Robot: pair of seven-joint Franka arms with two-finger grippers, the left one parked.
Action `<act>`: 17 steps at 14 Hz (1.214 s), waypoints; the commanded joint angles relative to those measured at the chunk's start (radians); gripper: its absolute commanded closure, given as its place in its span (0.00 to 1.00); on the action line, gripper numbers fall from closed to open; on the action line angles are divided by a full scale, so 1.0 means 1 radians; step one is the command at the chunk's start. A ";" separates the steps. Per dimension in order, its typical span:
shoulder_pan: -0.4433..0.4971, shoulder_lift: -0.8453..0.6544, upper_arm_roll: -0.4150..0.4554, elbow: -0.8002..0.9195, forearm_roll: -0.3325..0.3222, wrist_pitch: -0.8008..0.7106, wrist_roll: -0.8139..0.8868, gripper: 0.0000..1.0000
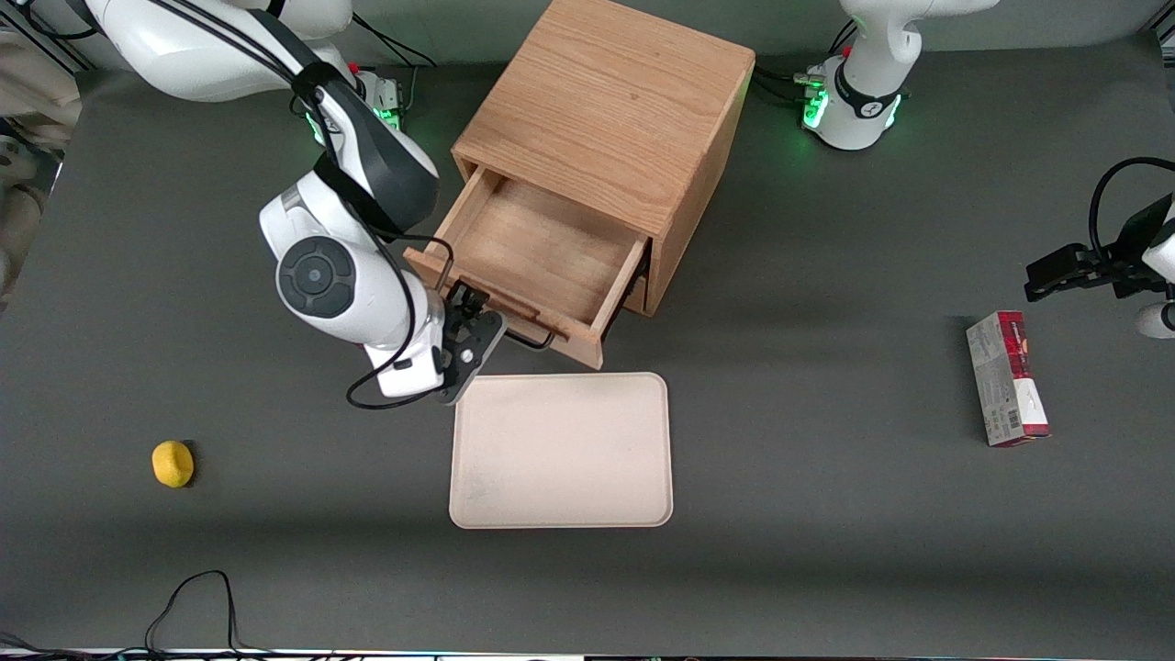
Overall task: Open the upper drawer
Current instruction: 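Pull the upper drawer outward from the cabinet with the right gripper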
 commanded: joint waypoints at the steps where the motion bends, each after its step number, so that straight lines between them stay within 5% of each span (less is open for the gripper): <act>1: 0.007 0.058 0.003 0.075 -0.061 -0.006 -0.014 0.00; 11: 0.008 0.068 -0.053 0.167 -0.120 -0.004 0.003 0.00; 17: -0.012 -0.006 -0.065 0.198 -0.055 -0.058 0.004 0.00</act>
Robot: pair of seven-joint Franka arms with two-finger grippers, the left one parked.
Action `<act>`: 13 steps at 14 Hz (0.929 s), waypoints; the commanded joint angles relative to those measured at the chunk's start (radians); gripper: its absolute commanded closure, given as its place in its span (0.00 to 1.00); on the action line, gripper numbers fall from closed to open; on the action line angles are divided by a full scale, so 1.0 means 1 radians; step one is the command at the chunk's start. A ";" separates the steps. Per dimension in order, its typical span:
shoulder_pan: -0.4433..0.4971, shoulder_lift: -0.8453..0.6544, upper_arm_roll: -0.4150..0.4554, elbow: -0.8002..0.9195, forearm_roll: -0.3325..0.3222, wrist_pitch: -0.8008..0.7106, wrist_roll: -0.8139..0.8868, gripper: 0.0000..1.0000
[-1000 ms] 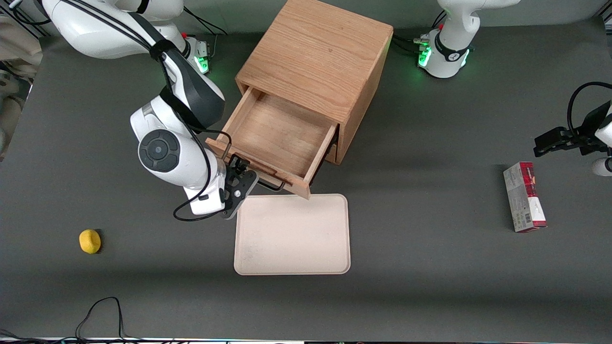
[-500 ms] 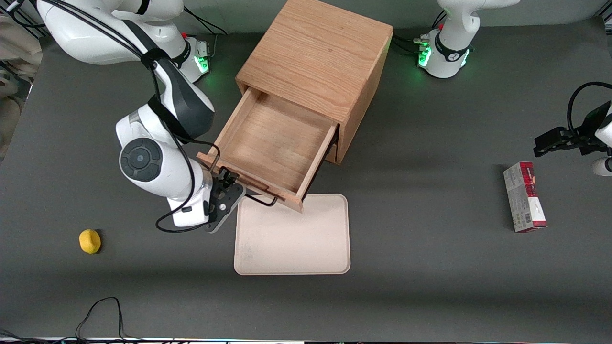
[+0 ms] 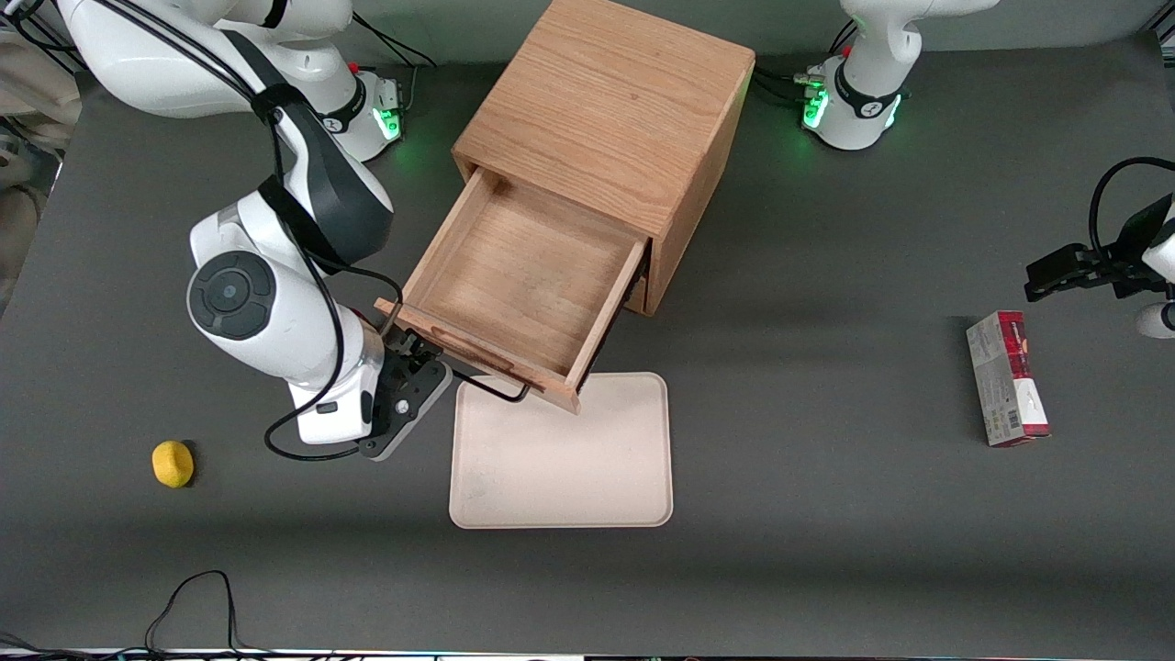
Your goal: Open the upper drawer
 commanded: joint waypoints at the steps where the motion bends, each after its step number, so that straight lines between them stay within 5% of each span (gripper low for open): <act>1: -0.009 -0.079 -0.043 0.011 0.050 -0.036 0.024 0.00; 4: -0.006 -0.200 -0.167 -0.013 0.200 -0.143 0.249 0.00; 7: -0.006 -0.324 -0.218 -0.100 0.193 -0.229 0.414 0.00; 13: -0.006 -0.620 -0.367 -0.427 0.240 -0.172 0.524 0.00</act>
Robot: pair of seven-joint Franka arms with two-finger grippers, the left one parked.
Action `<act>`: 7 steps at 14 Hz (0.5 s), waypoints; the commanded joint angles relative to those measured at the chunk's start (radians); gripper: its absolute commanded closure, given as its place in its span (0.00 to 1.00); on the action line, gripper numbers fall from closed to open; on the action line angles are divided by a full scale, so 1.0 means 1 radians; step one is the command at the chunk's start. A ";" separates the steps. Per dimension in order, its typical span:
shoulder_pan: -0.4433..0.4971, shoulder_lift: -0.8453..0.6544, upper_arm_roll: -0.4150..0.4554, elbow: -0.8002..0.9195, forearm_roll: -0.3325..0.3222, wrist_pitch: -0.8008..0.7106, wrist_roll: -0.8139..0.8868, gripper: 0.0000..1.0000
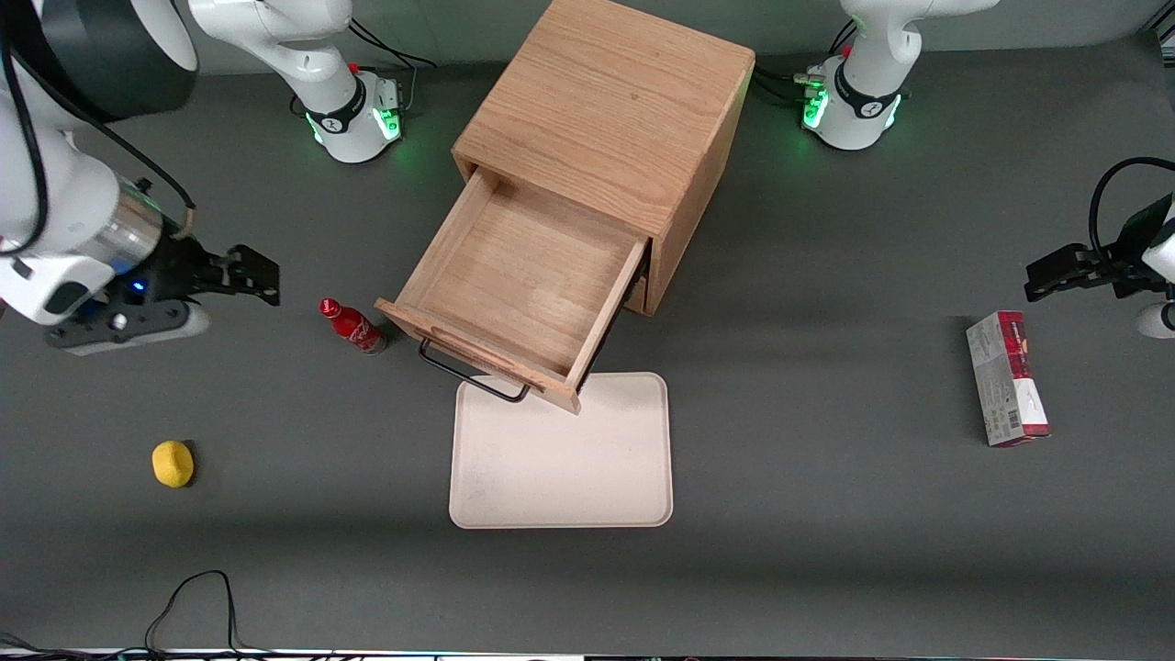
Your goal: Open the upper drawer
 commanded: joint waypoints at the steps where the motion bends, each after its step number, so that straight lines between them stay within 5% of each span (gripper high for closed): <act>1: 0.006 -0.200 -0.069 -0.245 0.081 0.080 0.065 0.00; 7: 0.005 -0.288 -0.103 -0.339 0.079 0.082 0.049 0.00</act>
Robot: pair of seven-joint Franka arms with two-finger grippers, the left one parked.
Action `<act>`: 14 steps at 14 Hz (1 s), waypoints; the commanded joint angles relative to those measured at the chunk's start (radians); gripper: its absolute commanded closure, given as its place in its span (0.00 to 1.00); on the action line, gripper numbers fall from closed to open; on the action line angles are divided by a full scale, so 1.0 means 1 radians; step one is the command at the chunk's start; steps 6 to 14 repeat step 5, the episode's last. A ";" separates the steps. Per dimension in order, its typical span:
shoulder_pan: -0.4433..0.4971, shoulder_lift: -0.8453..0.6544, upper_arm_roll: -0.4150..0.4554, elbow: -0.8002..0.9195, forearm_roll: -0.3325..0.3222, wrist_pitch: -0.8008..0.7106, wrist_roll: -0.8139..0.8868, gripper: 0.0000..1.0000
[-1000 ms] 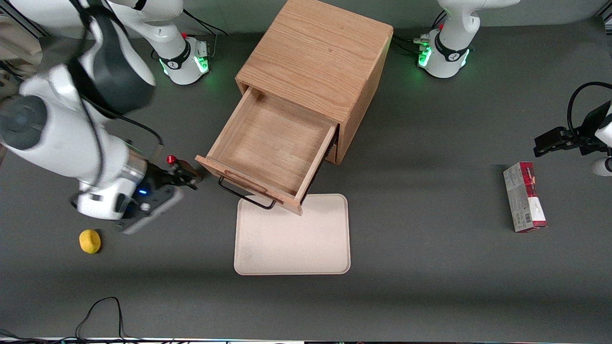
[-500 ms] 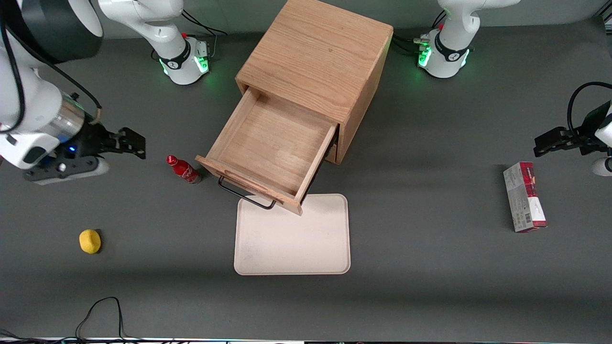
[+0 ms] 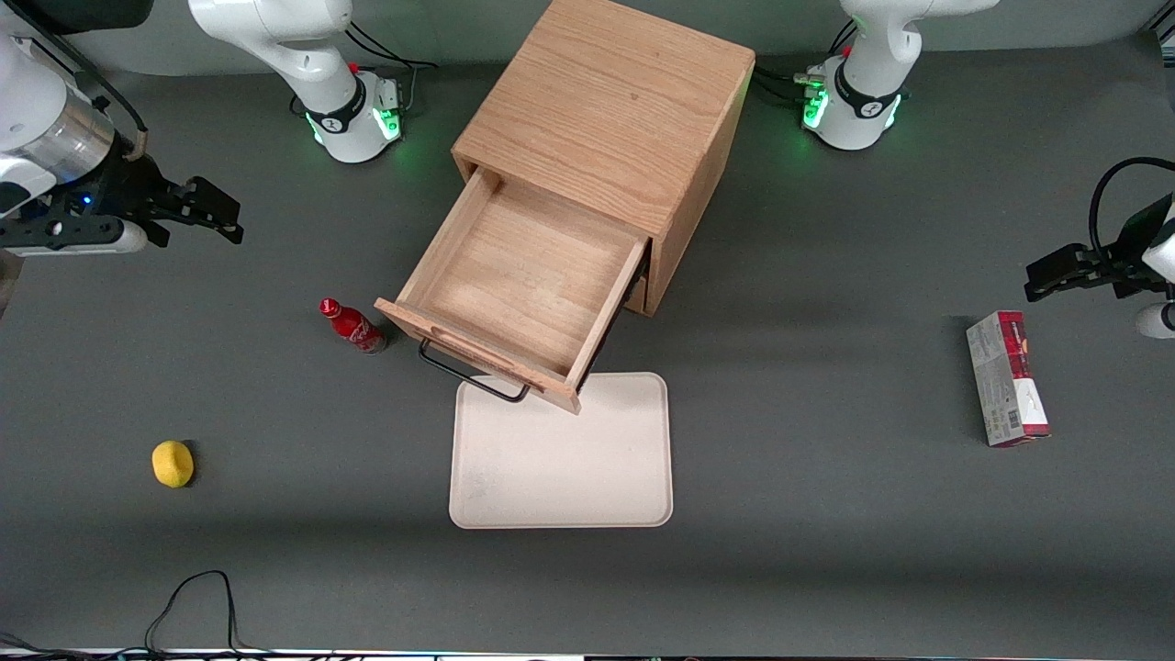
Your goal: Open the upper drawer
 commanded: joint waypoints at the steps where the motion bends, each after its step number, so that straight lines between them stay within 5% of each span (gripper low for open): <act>1: 0.004 -0.008 -0.016 -0.024 0.025 0.027 0.015 0.00; 14: 0.003 0.001 -0.031 -0.010 0.019 0.029 0.015 0.00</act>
